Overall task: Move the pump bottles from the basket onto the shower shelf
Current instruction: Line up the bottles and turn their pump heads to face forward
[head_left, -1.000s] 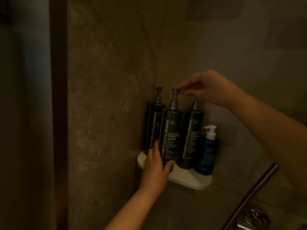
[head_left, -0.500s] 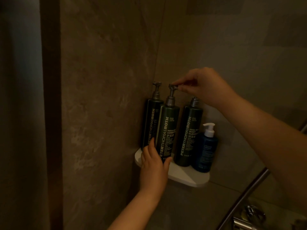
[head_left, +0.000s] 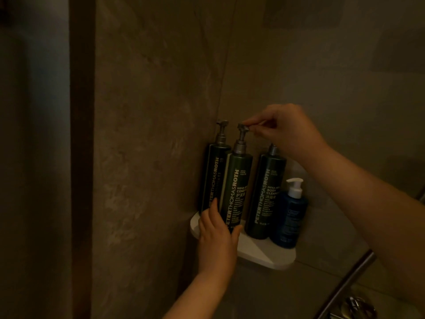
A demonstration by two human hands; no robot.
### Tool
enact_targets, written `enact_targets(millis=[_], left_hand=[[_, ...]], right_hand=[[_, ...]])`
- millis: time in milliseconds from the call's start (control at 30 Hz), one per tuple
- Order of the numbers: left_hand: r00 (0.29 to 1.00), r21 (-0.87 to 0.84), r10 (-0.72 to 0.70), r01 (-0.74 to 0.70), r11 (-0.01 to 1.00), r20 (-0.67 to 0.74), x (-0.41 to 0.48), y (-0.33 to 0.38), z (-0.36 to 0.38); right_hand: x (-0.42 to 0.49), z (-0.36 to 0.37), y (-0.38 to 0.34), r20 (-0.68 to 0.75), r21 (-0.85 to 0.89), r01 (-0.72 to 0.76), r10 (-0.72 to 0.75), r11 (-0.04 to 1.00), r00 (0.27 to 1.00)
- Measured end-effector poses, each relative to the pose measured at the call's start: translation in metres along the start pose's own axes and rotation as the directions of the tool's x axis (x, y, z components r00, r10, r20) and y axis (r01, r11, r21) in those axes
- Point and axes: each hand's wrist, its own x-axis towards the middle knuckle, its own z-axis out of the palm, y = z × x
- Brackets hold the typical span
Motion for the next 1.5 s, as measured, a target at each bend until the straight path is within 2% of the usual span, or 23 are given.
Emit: enact_targets(millis=[533, 733, 900, 1033, 1200, 1267, 1500], left_hand=[[1.000, 0.032, 0.005, -0.005, 0.999, 0.005, 0.001, -0.002, 0.002], [1.000, -0.017, -0.018, 0.019, 1.000, 0.019, 0.002, -0.002, 0.001], [0.999, -0.053, -0.001, 0.004, 0.999, 0.049, 0.004, -0.007, -0.002], [0.993, -0.080, 0.033, -0.025, 0.996, 0.109, 0.001, -0.011, -0.007], [0.986, 0.015, 0.166, -0.165, 0.986, -0.033, -0.012, -0.011, -0.016], [0.976, 0.051, 0.215, -0.213, 0.976, -0.042, -0.011, -0.011, -0.018], [0.983, 0.100, 0.185, -0.183, 0.978, -0.008, -0.006, -0.008, -0.014]], right_hand=[[-0.002, 0.002, -0.005, -0.044, -0.056, -0.031, 0.029, 0.998, 0.999], [-0.009, 0.002, -0.003, 0.014, -0.042, -0.032, 0.032, 0.999, 0.999], [-0.031, 0.011, -0.006, -0.091, -0.020, -0.051, 0.049, 0.998, 0.995], [-0.048, 0.020, -0.010, -0.023, -0.153, -0.008, 0.004, 0.988, 1.000], [-0.057, 0.027, -0.012, 0.094, -0.292, 0.048, -0.021, 0.955, 0.995], [-0.058, 0.030, -0.013, 0.109, -0.322, 0.061, -0.027, 0.945, 0.994], [-0.054, 0.029, -0.015, 0.134, -0.387, 0.106, -0.058, 0.916, 0.989]])
